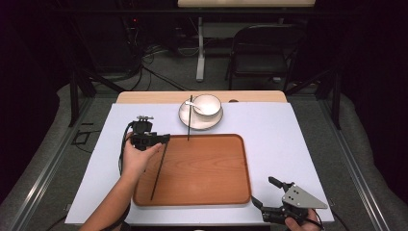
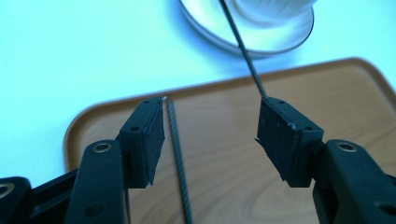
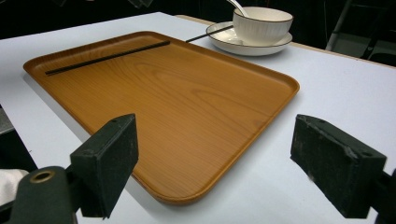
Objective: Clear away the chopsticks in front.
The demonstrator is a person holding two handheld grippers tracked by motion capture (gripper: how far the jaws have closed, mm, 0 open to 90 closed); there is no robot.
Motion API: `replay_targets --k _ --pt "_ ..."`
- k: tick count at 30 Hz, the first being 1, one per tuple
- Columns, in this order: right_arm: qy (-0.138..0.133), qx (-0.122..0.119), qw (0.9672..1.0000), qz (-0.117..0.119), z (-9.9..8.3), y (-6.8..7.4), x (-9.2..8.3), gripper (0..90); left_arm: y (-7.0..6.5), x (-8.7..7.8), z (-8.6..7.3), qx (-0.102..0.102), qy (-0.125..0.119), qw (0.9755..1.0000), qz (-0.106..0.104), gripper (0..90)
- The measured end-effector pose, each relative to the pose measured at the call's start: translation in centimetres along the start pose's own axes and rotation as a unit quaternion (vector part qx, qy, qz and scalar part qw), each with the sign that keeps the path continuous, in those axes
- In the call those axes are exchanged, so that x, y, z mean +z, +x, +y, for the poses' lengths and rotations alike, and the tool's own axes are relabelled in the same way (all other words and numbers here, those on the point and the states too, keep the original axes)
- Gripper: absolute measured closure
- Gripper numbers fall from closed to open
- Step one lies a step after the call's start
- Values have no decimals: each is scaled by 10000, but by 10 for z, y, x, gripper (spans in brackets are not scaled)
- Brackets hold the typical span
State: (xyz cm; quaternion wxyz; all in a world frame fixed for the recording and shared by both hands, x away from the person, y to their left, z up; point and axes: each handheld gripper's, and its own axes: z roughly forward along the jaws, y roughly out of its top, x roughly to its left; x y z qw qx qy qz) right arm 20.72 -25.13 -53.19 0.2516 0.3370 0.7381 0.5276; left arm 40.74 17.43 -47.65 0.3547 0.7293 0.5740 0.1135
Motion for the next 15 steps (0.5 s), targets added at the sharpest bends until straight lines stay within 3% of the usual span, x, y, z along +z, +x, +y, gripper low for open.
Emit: replay_targets --k 5,11,15 --pt "4 -11 10000 2 0 0 0 142 1 12 16 -103 23 9999 -116 411" --pt "9 -8 10000 5 0 0 0 142 0 26 31 -246 100 9996 -69 412" --pt "9 -1 10000 5 0 0 0 142 -4 35 38 -204 159 9997 -30 417"
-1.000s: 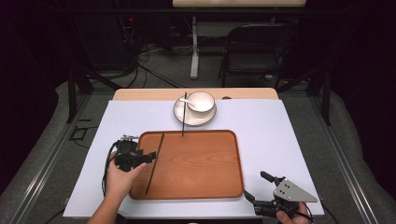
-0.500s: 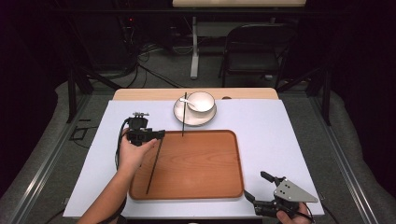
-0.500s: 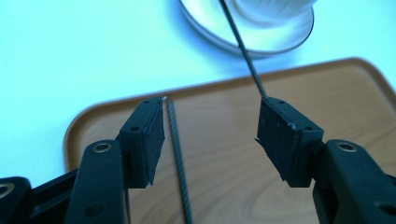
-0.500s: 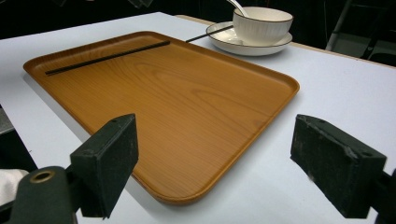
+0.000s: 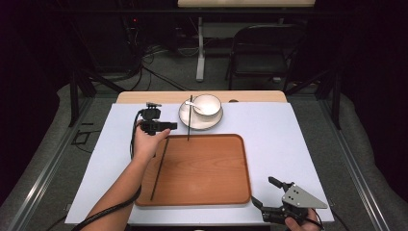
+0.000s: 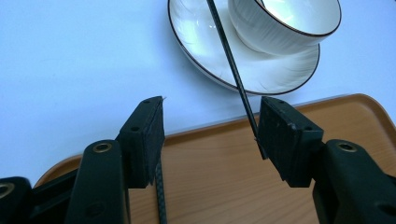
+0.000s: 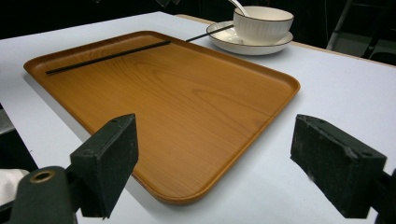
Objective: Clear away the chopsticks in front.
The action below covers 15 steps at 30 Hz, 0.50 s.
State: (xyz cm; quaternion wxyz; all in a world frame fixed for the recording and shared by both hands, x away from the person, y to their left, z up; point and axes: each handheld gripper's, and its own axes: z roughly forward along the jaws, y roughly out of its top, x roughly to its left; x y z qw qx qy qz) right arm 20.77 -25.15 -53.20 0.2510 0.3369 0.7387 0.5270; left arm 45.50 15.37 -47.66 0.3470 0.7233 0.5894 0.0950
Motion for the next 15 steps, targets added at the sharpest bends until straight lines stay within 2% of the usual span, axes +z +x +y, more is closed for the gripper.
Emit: replay_targets --k 7,11,15 --pt "-2 -8 10000 7 0 0 0 142 -13 16 9 39 -15 10000 -74 444" --pt "-8 -8 10000 4 0 0 0 143 -22 28 12 47 125 9998 -137 486" --pt "-10 -7 10000 8 0 0 0 142 -29 37 13 34 261 9996 -99 565"
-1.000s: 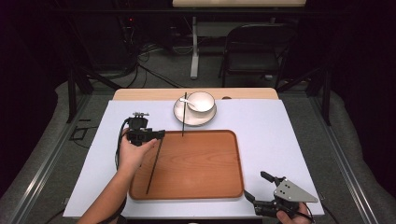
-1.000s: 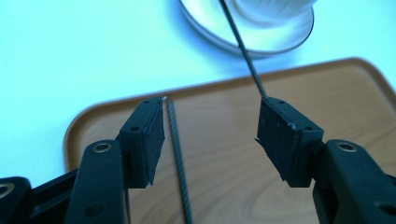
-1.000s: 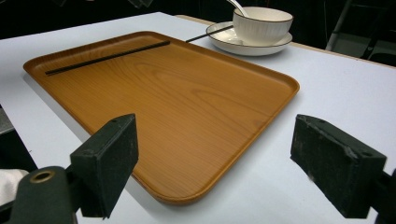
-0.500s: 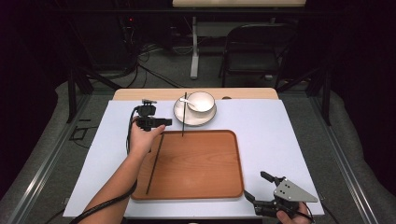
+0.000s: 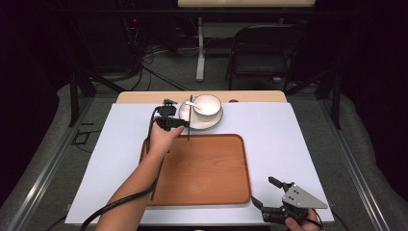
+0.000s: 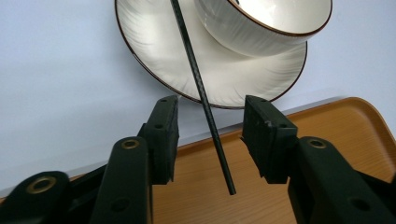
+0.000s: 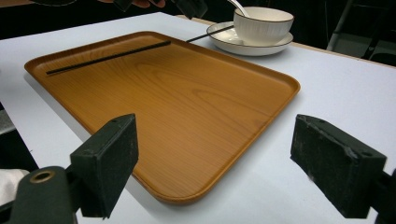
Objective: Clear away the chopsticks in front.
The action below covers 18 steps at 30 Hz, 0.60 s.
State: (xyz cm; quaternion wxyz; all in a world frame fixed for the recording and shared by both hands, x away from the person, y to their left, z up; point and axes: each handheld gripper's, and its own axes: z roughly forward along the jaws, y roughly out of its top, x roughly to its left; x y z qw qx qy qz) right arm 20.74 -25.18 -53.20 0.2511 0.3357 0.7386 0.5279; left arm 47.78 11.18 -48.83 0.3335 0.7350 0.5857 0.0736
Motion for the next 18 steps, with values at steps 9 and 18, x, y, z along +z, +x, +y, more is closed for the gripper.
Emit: replay_targets --k 9,18 --pt "-12 -10 10000 4 0 0 0 143 -7 17 3 -197 459 9988 4 673" --pt "-12 -8 10000 9 0 0 0 142 -7 30 2 -415 654 9969 102 737"
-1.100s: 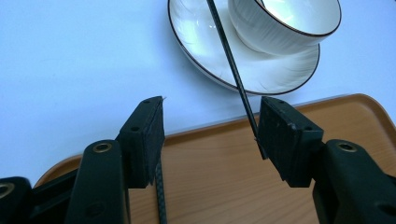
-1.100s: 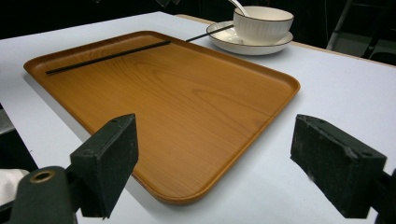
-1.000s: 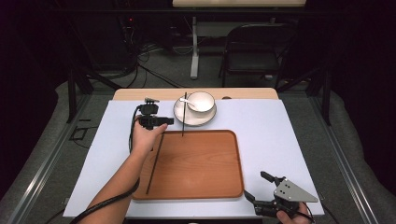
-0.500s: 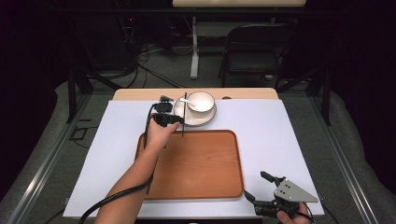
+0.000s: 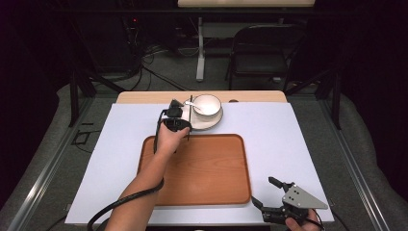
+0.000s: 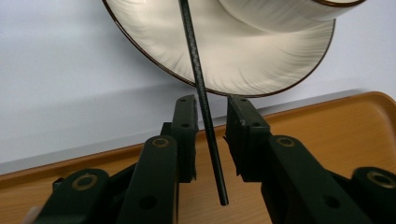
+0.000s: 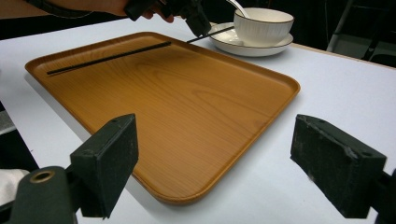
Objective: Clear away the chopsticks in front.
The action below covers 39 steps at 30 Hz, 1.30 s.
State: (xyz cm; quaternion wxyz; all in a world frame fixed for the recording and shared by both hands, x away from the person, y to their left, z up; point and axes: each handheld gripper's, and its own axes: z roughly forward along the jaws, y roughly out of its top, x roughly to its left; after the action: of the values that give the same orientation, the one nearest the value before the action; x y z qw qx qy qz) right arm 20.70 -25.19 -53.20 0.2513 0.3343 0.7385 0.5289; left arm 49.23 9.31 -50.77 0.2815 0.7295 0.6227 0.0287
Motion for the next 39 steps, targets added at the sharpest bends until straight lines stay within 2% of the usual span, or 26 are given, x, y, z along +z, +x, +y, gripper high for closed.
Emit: replay_targets --k 3,5,13,17,21,27,29,39 --pt "-7 -9 10000 0 0 0 0 142 0 4 1 -78 117 9999 97 771" --pt "-10 -13 10000 0 0 0 0 142 0 5 2 -92 140 9998 90 775" --pt "-27 -35 10000 0 0 0 0 142 2 10 4 -373 361 9983 256 842" --pt "-30 -42 10000 0 0 0 0 142 5 9 5 -468 381 9977 310 864" --pt "-32 -49 10000 1 0 0 -1 142 11 3 6 -474 339 9976 375 865" --pt "-33 -28 10000 0 0 0 0 142 27 -12 5 -619 160 9974 340 866" --pt "-25 -23 10000 3 0 0 0 143 35 -19 5 -667 92 9974 265 866" --pt "10 -11 10000 5 0 0 1 142 75 -54 -12 -896 -187 9958 75 866"
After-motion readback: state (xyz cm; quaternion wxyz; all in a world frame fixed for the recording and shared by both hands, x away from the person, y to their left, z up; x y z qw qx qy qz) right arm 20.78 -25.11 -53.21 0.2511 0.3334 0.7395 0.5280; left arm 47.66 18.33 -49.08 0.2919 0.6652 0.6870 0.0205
